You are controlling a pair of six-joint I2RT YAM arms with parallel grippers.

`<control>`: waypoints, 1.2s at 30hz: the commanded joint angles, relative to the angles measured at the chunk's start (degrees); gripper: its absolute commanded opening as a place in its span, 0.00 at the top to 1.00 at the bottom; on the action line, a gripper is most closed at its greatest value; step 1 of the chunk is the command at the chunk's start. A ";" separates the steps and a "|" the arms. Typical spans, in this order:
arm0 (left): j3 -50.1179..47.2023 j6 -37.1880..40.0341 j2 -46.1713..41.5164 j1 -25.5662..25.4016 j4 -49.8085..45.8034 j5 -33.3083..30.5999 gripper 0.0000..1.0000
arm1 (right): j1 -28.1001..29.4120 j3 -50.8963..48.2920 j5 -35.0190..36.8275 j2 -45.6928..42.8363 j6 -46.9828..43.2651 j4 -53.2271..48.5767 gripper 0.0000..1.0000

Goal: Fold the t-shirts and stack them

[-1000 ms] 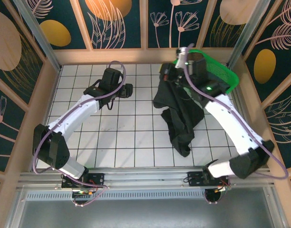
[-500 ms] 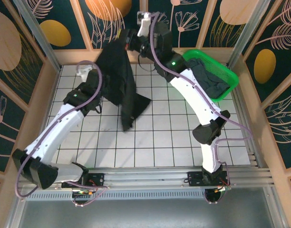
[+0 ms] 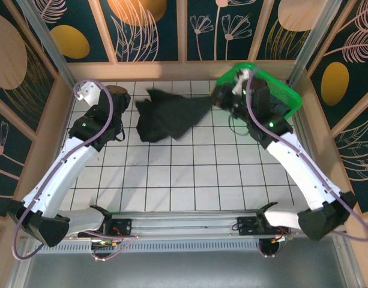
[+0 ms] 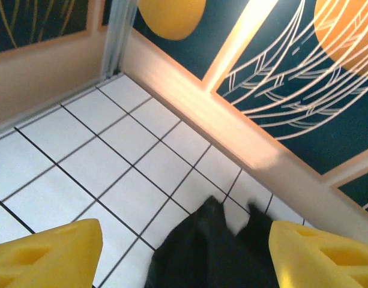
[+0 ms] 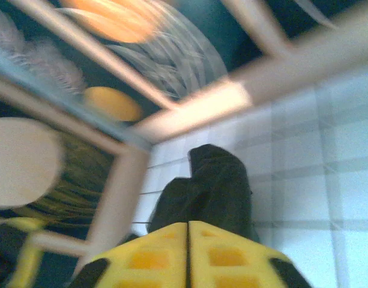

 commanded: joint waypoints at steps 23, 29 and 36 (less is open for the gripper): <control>2.58 -8.11 34.49 14.79 16.99 44.48 0.42 | 12.83 13.32 -1.80 42.39 -6.92 -7.60 0.34; 4.18 -7.35 37.64 14.92 17.76 47.39 0.42 | 12.00 14.81 -0.23 46.67 -1.93 -11.65 0.37; 3.32 -7.23 38.75 14.84 18.53 50.56 0.41 | 13.90 17.00 3.89 48.14 -5.28 -14.48 0.38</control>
